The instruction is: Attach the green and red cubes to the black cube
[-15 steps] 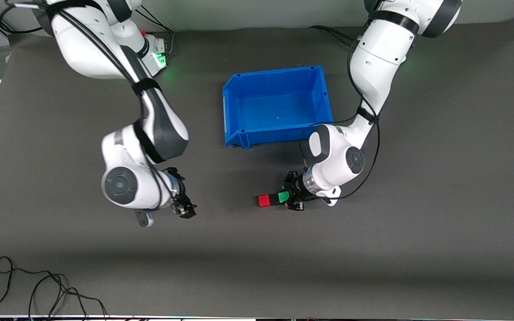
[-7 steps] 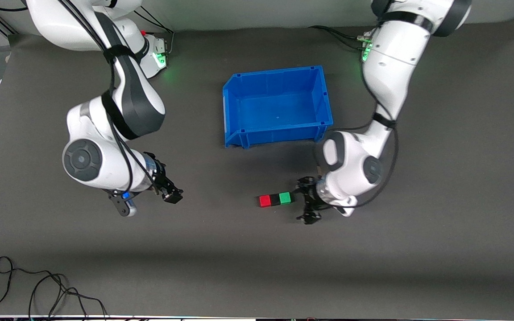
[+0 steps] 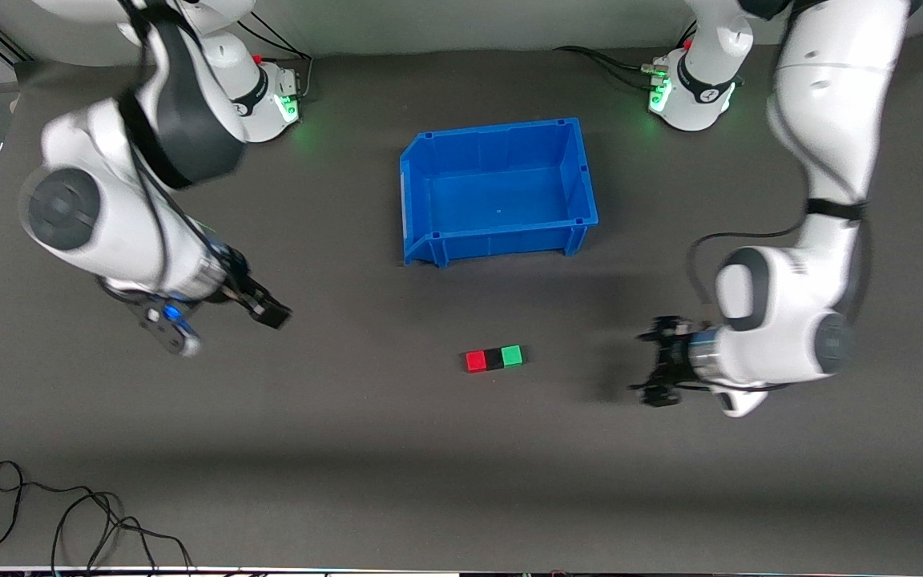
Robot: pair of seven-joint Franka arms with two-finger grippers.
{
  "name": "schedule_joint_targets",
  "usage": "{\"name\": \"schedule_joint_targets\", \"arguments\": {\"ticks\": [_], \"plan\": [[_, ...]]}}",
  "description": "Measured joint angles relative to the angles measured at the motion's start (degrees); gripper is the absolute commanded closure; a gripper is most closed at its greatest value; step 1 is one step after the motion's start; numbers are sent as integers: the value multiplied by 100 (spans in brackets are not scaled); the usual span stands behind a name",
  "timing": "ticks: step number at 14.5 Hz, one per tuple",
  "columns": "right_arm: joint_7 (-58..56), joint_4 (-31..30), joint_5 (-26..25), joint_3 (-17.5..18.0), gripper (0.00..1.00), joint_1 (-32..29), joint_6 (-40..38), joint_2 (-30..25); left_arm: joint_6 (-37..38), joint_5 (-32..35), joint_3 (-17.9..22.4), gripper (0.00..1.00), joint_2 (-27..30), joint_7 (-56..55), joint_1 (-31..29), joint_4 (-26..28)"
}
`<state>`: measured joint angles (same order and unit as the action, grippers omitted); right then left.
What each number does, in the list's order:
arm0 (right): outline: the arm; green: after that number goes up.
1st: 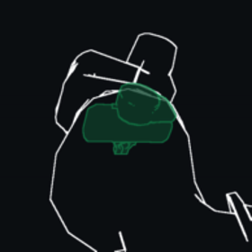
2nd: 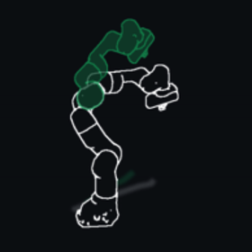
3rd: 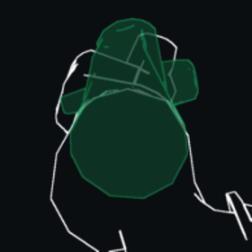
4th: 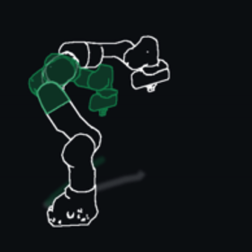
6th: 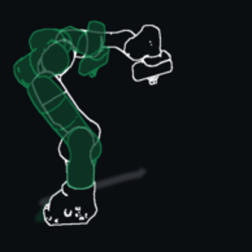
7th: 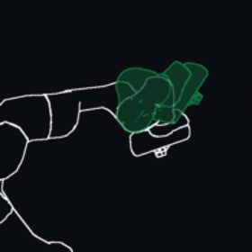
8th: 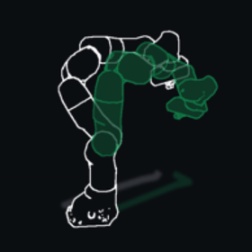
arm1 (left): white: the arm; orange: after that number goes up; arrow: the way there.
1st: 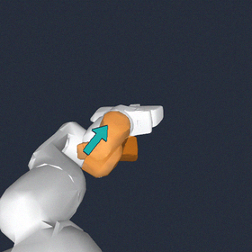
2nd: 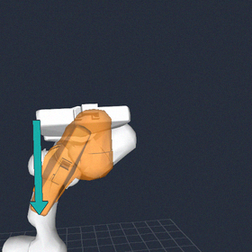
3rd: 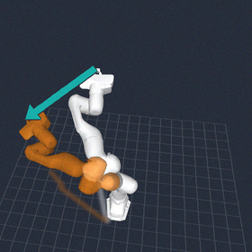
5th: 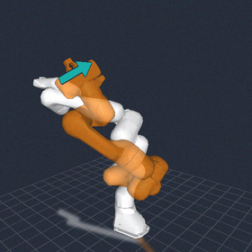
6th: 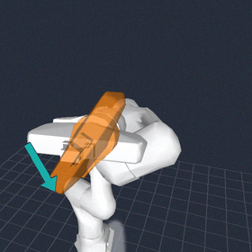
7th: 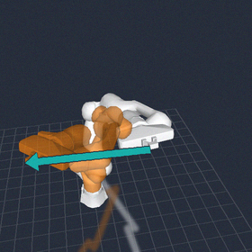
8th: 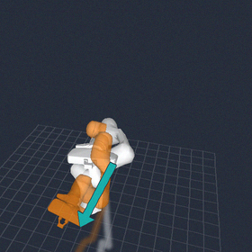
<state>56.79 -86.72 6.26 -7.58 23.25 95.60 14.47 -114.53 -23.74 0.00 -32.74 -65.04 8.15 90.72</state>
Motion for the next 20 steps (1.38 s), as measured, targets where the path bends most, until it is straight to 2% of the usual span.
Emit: {"name": "schedule_joint_targets", "arguments": {"ticks": [2, 5, 8, 10, 15, 17, 20], "plan": [[-472, -248, -165, -66, 0, -159, 3, -401, 670, 497, 1, 0, 335, 746, -360, -8], [-1397, -357, -304, -31, 0, -517, -28, -783, 1465, 795, 1, 0, 875, 1720, -715, -10], [-2574, -379, -350, 301, 0, -1245, -416, -1064, 1964, 1135, -8, 0, 1334, 2438, -773, -14], [-3432, -381, -541, 498, 0, -1634, -585, -1241, 2121, 1397, -34, 0, 1602, 3117, -772, -18], [-4620, -310, -672, 575, 0, -2003, -997, -1597, 2259, 1950, -66, 0, 2246, 5563, -760, -49], [-4759, -277, -675, 593, 0, -2004, -1145, -1707, 2271, 2057, -90, 0, 2465, 6176, -751, -46], [-4879, -270, -676, 627, 0, -2004, -1151, -1857, 2273, 2232, -123, 0, 2688, 6511, -713, -38]]}}
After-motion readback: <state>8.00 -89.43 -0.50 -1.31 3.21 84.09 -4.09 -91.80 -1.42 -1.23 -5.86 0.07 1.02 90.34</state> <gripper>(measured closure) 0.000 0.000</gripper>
